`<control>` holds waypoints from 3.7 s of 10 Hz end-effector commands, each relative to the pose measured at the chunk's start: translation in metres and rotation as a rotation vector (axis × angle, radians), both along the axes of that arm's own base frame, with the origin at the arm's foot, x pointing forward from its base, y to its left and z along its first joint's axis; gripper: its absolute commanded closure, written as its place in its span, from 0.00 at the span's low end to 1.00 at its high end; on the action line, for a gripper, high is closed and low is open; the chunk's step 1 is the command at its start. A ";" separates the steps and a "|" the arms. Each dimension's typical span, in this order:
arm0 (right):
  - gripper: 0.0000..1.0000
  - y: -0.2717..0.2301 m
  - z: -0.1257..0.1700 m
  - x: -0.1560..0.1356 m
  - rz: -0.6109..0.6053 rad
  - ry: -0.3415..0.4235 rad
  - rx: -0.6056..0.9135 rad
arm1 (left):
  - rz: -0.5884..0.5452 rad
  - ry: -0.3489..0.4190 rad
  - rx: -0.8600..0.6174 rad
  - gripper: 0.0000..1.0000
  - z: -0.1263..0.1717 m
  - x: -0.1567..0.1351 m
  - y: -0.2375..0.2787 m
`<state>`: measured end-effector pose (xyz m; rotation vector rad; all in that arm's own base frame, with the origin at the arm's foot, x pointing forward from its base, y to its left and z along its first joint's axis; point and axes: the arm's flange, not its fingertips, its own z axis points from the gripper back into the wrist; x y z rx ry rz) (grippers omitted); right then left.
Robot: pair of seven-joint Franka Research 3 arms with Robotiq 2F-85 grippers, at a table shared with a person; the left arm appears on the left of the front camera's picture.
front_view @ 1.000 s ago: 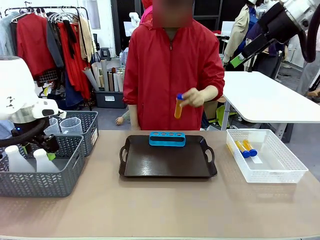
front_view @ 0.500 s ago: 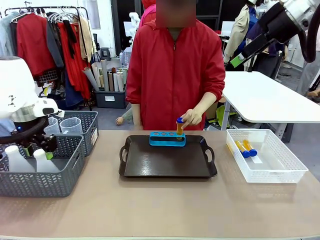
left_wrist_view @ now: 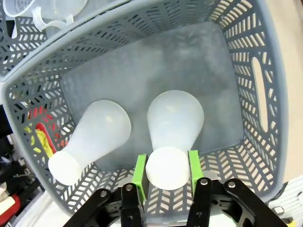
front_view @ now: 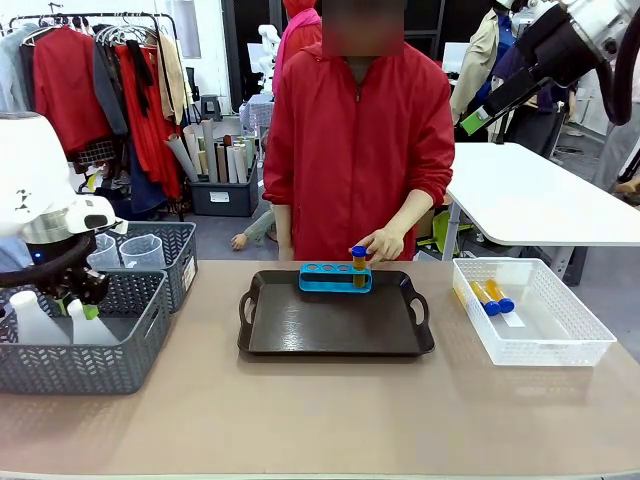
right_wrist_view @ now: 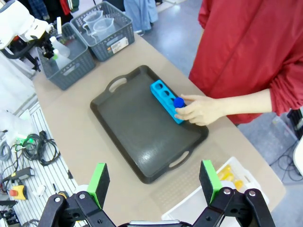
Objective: Prepare the laboratory tools.
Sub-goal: Pick up one Small flask and place it on the Handle tray.
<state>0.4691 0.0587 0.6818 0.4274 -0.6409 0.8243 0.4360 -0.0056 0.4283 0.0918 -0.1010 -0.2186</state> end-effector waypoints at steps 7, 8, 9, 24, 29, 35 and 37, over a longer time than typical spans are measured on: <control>0.00 0.000 0.000 -0.001 0.000 0.000 0.010 | -0.169 -0.145 0.039 1.00 0.163 -0.030 0.006; 0.00 0.000 0.000 -0.001 0.000 0.000 0.010 | -0.222 -0.176 0.033 1.00 0.202 -0.035 0.004; 0.00 0.000 0.000 -0.001 0.000 0.000 0.010 | -0.251 -0.190 0.019 1.00 0.220 -0.036 0.001; 0.00 0.000 0.000 -0.001 0.000 0.000 0.010 | -0.452 -0.292 -0.032 1.00 0.328 -0.047 -0.046; 0.00 0.000 0.000 -0.001 0.000 0.000 0.010 | -0.625 -0.336 -0.021 1.00 0.396 -0.052 -0.101; 0.00 0.000 0.000 -0.001 0.000 0.000 0.010 | -0.800 -0.362 -0.034 1.00 0.405 -0.038 -0.179; 0.00 0.000 0.000 -0.001 0.000 0.000 0.010 | -0.839 -0.370 -0.036 1.00 0.396 -0.030 -0.194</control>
